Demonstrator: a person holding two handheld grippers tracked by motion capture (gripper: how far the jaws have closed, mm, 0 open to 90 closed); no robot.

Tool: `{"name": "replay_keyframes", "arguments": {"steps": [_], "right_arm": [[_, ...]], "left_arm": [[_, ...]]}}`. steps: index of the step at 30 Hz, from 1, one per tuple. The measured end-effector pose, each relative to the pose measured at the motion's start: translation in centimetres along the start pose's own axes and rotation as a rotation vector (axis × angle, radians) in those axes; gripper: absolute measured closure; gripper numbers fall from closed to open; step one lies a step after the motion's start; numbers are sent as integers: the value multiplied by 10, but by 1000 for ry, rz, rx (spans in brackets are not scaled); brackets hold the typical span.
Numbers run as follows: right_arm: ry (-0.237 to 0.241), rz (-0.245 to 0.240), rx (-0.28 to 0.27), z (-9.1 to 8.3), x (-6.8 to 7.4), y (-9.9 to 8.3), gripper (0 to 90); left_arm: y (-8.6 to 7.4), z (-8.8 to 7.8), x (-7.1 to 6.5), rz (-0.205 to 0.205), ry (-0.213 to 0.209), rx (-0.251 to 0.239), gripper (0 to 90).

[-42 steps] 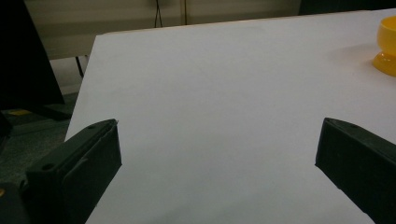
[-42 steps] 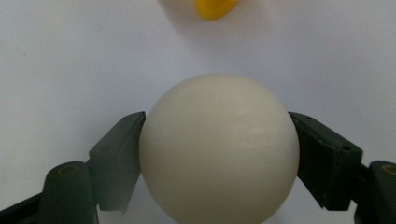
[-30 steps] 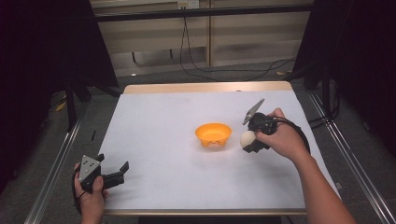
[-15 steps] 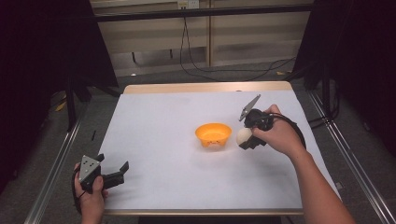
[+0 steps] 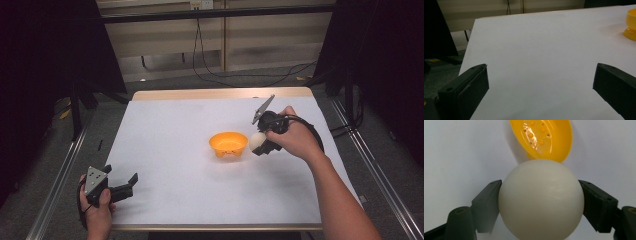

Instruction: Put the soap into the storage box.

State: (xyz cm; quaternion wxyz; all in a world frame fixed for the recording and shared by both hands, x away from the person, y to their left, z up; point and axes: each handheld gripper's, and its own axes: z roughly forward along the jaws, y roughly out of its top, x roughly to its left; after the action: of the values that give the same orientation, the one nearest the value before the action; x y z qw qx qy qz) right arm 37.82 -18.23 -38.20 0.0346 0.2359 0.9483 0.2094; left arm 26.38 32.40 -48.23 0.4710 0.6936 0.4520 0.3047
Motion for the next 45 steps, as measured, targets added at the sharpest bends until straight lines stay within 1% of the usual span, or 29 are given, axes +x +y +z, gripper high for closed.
{"name": "replay_keyframes", "arguments": {"steps": [4,6,7,11,15,16,18,21,25,28,29,36,37,38,41,42,45], "right_arm": [[1,-8,-2,0,0,4,229],[2,-7,-1,0,0,6,229],[-2,-12,-3,0,0,6,230],[1,-19,-4,0,0,10,229],[4,-19,-3,-1,0,13,229],[-2,-29,-3,-1,1,15,229],[1,-27,-4,-1,1,16,229],[4,-35,4,-1,1,19,229],[1,-40,2,0,0,22,229],[4,-41,-1,0,1,26,229],[-1,-48,0,1,1,28,230],[4,-67,2,3,1,37,229],[3,-54,7,4,2,38,230],[3,-54,7,4,2,38,230],[5,-60,6,5,1,41,229],[3,-69,4,6,0,43,229],[8,-68,10,7,0,45,229]], "left_arm": [[0,0,0,0,0,0,0],[0,0,0,-8,-4,-6,0],[0,0,0,-2,-4,-2,0],[0,0,0,3,-1,2,0],[0,0,0,2,-1,2,0],[0,0,0,2,-1,2,0],[0,0,0,1,-1,1,0],[0,0,0,2,-1,2,0],[0,0,0,2,-2,2,0],[0,0,0,2,-2,2,0],[0,0,0,1,-2,1,0],[0,0,0,1,-2,1,0],[0,0,0,1,-2,1,0],[0,0,1,1,-2,1,0],[0,0,1,-1,-2,1,0],[0,0,1,0,-2,1,0],[0,0,1,-1,-3,1,0]]}}
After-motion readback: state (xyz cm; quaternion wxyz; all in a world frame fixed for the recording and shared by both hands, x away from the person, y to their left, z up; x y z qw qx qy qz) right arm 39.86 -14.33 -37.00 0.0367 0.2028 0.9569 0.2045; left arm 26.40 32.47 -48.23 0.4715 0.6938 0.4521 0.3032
